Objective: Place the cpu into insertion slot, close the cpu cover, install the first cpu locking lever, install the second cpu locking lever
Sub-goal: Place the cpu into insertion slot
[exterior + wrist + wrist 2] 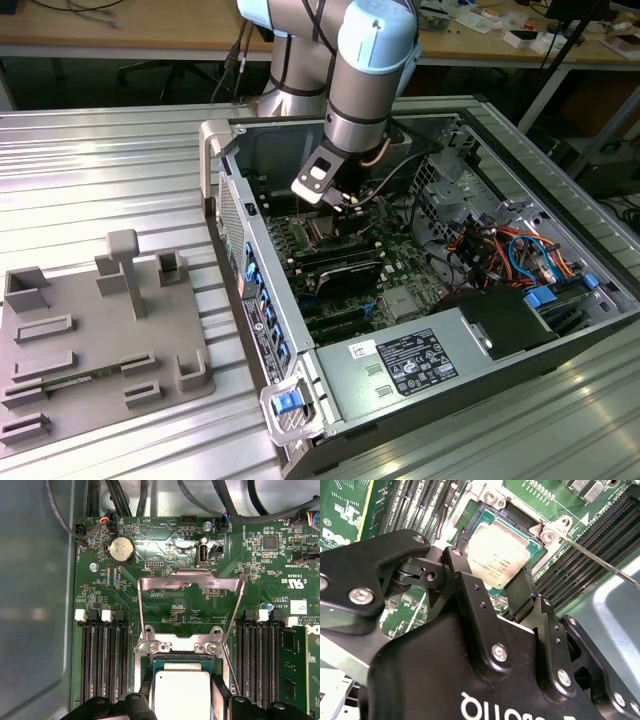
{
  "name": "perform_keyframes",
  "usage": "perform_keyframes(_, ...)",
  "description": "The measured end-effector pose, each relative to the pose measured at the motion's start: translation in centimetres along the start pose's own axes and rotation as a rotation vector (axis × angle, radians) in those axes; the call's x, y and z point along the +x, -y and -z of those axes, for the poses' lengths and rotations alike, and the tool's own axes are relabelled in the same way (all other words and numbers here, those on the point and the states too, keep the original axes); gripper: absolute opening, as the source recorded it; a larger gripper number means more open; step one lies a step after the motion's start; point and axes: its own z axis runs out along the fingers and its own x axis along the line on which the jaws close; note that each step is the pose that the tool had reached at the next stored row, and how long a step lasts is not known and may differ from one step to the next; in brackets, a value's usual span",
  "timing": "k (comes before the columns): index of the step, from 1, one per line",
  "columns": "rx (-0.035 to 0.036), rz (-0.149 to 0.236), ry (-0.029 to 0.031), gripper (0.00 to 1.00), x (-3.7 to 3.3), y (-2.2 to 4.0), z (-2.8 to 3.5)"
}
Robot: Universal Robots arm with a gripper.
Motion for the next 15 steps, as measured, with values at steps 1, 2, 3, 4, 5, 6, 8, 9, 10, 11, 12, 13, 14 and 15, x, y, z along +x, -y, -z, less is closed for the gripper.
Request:
perform_keyframes(1,0.0001,0.000,0.0001,0.55,0.00,0.01,-0.03)
perform_keyframes(2,0.0002,-0.001,0.0003,0.55,-0.01,0.01,-0.05)
perform_keyframes(3,0.0003,-0.002,0.0004,0.55,-0.01,0.01,-0.06)
perform_keyframes(4,0.0002,-0.004,0.0003,0.55,-0.02,0.01,-0.06)
perform_keyframes(5,0.0002,-0.005,0.0004,0.55,-0.02,0.01,-0.07)
perform_keyframes(6,0.0003,-0.008,0.0005,0.55,-0.02,0.01,-0.07)
perform_keyframes(8,0.0003,-0.013,0.0007,0.55,-0.02,0.00,-0.08)
perform_keyframes(9,0.0004,-0.014,0.0008,0.55,-0.02,-0.01,-0.08)
perform_keyframes(10,0.0004,-0.015,0.0010,0.55,-0.02,-0.04,-0.10)
perform_keyframes(11,0.0005,-0.015,0.0010,0.55,-0.02,-0.05,-0.11)
perform_keyframes(12,0.0005,-0.015,0.0010,0.55,-0.02,-0.09,-0.12)
perform_keyframes(13,0.0005,-0.015,0.0011,0.55,-0.01,-0.14,-0.13)
perform_keyframes(14,0.0005,-0.015,0.0010,0.55,-0.01,-0.15,-0.14)
perform_keyframes(15,0.0004,-0.015,0.0011,0.55,0.00,-0.17,-0.15)
